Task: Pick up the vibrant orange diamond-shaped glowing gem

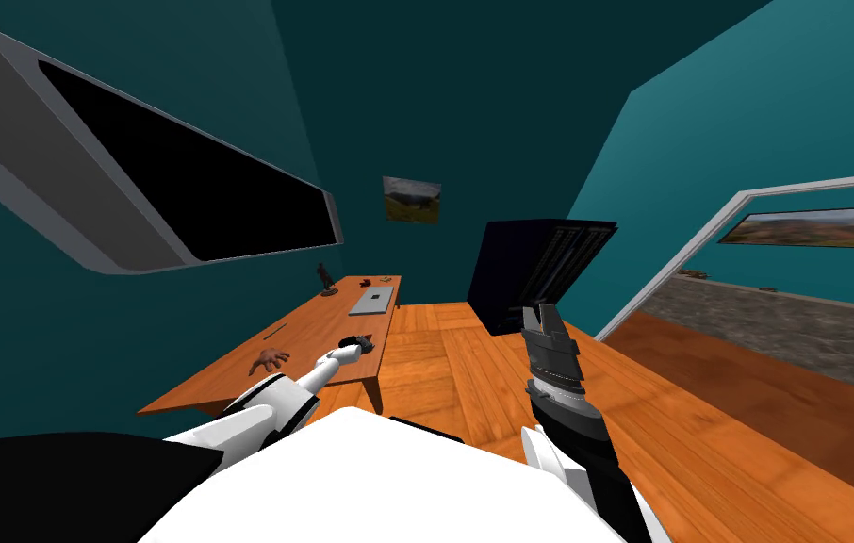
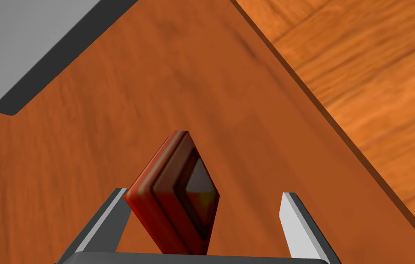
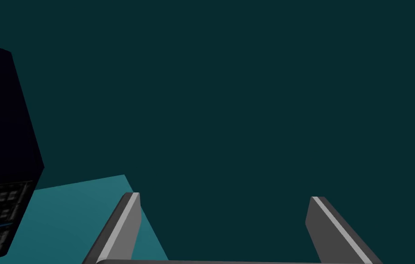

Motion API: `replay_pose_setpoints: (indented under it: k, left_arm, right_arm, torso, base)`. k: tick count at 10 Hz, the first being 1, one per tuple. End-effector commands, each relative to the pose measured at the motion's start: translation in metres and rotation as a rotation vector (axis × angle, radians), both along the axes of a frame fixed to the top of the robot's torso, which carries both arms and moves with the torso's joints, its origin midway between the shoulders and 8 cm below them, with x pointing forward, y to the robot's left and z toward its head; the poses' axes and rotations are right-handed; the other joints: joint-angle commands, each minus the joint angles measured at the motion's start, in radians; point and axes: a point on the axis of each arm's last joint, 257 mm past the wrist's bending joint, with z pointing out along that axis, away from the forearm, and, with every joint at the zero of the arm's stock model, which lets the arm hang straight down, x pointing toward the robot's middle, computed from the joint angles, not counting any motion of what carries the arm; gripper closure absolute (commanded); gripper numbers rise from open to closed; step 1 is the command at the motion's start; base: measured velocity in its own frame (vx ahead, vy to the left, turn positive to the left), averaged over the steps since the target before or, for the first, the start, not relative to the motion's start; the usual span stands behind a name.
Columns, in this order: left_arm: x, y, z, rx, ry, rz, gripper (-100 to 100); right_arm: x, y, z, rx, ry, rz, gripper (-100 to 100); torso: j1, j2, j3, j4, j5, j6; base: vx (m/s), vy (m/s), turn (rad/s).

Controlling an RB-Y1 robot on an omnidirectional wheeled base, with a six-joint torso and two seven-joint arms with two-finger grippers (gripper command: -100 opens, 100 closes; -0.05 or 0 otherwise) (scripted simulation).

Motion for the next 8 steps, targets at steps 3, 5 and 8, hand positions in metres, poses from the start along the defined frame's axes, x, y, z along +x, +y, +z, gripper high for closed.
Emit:
replay_pose_setpoints:
  k: [3,5,8]
  left_arm:
    - [-0.003,0.026,0.003,0.022,-0.008,0.048,-100]
    - [-0.005,0.027,0.001,0.02,-0.004,0.055,-100]
    - [-0.005,0.045,0.008,0.029,-0.02,0.092,-100]
  right_arm:
    - [0.0,0.0,0.0,0.0,0.0,0.0,0]
    - [0.0,0.0,0.0,0.0,0.0,0.0,0]
    - [0.0,0.0,0.0,0.0,0.0,0.0,0]
  torso:
    - [0.0,0.001,0.0,0.0,0.0,0.0]
    - [0.001,0.001,0.001,0.0,0.0,0.0]
    - [0.0,0.0,0.0,0.0,0.0,0.0]
  base:
    - [-0.039,0.01,-0.123]
    - [-0.026,0.011,-0.035]
    - [-0.019,0.007,-0.073]
